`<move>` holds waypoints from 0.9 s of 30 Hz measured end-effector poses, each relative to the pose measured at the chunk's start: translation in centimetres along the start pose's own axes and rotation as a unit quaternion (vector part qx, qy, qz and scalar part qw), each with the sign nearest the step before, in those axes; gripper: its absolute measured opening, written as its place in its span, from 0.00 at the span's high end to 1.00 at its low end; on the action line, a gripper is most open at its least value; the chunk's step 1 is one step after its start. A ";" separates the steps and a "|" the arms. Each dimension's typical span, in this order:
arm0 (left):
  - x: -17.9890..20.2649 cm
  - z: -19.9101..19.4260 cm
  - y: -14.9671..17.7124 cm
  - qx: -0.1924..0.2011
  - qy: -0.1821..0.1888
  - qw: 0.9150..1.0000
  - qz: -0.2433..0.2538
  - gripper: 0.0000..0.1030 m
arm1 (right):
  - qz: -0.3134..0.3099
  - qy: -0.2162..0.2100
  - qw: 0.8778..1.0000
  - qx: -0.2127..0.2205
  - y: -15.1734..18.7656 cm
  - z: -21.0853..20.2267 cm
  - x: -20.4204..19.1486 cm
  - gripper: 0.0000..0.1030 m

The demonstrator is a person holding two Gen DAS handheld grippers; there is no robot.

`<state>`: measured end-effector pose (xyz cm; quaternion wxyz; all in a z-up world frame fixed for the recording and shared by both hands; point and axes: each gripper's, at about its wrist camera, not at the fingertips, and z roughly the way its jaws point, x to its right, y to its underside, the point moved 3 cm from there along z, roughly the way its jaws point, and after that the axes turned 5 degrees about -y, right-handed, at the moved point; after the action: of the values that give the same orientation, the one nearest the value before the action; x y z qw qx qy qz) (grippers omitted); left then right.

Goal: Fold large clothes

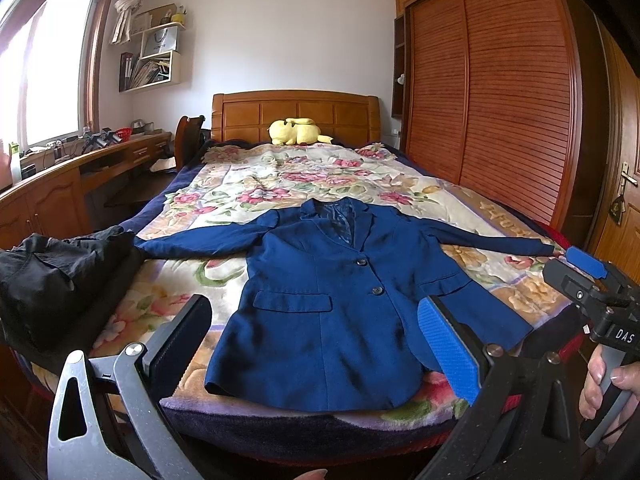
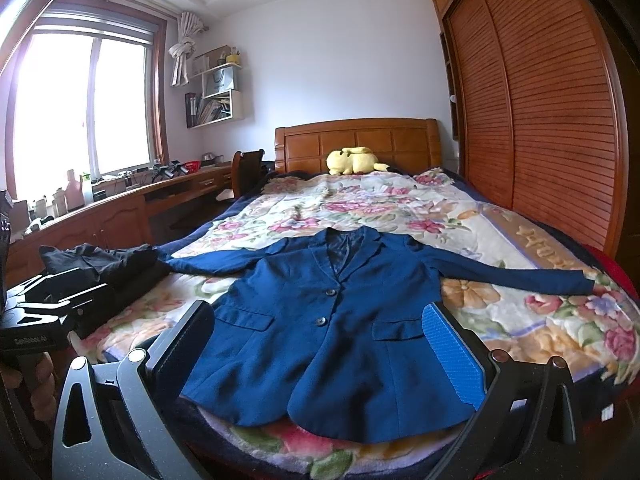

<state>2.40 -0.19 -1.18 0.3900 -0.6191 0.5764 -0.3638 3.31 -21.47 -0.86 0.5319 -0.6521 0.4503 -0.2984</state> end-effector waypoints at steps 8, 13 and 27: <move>0.2 -0.4 -0.4 0.002 -0.003 1.000 -0.007 0.00 | 0.000 -0.001 1.000 0.001 0.0 0.0 0.0 0.00; 0.2 -0.4 -0.4 0.002 -0.003 1.000 -0.008 0.00 | 0.000 -0.001 1.000 0.001 0.0 -0.1 0.0 0.00; 0.2 -0.3 -0.4 0.003 -0.003 1.000 -0.008 0.00 | 0.001 0.000 1.000 0.001 0.0 -0.1 -0.1 0.00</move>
<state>2.29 -0.37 -0.68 0.3904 -0.6236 0.5689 -0.3674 3.16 -21.45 -0.84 0.5328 -0.6513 0.4508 -0.2978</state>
